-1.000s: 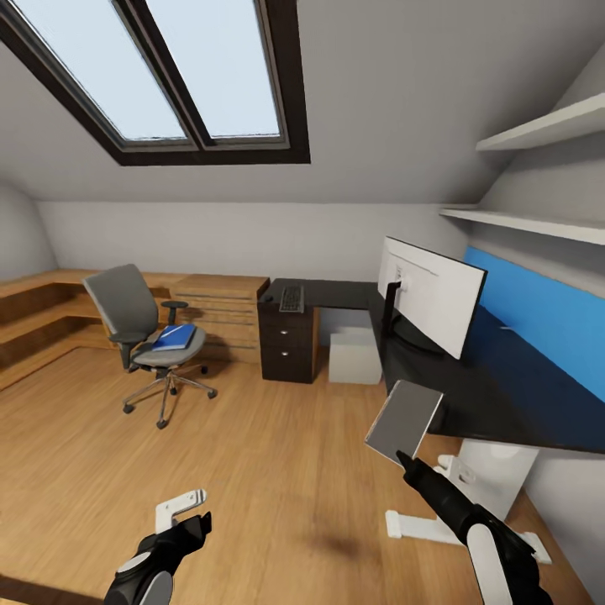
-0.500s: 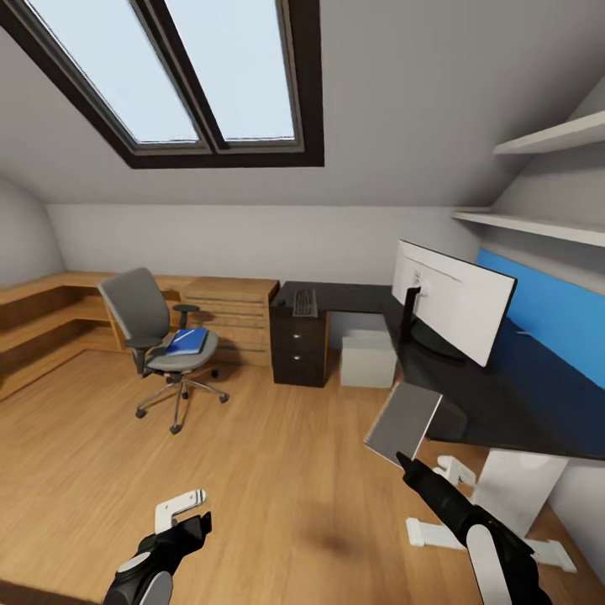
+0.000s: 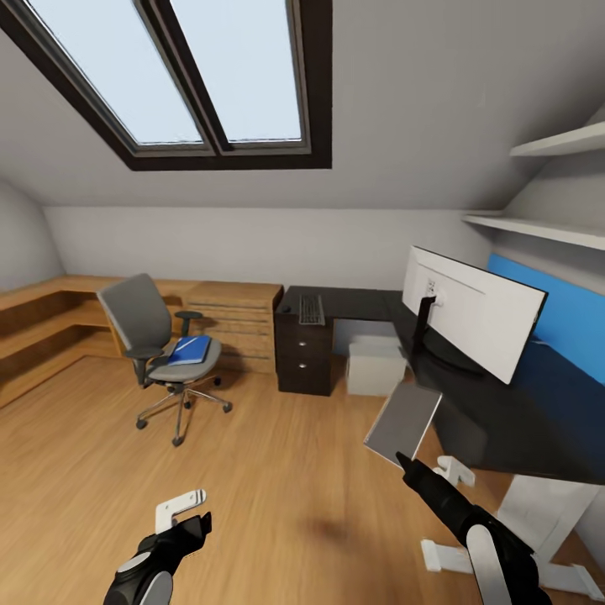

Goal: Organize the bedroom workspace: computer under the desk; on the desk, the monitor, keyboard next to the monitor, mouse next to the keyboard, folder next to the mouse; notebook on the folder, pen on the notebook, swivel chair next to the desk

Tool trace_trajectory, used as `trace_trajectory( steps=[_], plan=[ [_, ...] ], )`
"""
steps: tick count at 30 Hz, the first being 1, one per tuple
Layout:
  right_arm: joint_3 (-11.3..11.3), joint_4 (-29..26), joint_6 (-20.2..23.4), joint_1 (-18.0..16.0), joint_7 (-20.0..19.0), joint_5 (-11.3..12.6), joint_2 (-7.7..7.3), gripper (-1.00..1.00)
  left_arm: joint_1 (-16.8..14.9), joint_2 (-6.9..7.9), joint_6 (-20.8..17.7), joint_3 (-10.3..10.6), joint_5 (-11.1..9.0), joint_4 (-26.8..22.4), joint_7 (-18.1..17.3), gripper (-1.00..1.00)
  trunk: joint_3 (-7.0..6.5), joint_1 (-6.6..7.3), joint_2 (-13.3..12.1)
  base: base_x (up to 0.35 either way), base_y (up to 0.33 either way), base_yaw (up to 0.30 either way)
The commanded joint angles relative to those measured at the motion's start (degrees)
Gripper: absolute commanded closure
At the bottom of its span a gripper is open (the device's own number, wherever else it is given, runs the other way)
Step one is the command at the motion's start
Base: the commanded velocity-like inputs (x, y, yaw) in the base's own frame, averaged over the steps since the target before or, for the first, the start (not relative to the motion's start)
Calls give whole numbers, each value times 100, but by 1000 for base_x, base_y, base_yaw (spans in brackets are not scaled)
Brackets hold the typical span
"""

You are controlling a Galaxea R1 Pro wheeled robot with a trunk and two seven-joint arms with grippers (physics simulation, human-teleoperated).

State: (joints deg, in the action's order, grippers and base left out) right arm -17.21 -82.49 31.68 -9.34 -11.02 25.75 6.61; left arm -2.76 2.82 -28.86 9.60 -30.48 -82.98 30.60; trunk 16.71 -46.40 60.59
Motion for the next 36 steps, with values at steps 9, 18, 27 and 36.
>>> trace_trajectory(
  steps=[9, 18, 27, 36],
  plan=[
    [-26, -12, 40, -5, -32, 9, 7, 100, -5, 5, -6, 16, -55, -7, 60, -100, -155, 195, -358, 317, 9, 0],
    [-28, -12, 40, -6, -17, 1, 7, 100, -5, 2, -4, 16, -41, -7, 95, -100, -173, 217, -398, 173, 0, 0],
    [-42, -4, 28, -6, -15, -16, -1, 100, -5, -1, 11, 24, -37, 3, 79, -100, -173, 217, -398, 168, 0, 0],
    [-46, -4, 23, -5, -21, -14, -2, 100, -5, -1, 12, 24, -37, 13, 70, -100, -173, 217, -398, 318, 0, 0]
  ],
)
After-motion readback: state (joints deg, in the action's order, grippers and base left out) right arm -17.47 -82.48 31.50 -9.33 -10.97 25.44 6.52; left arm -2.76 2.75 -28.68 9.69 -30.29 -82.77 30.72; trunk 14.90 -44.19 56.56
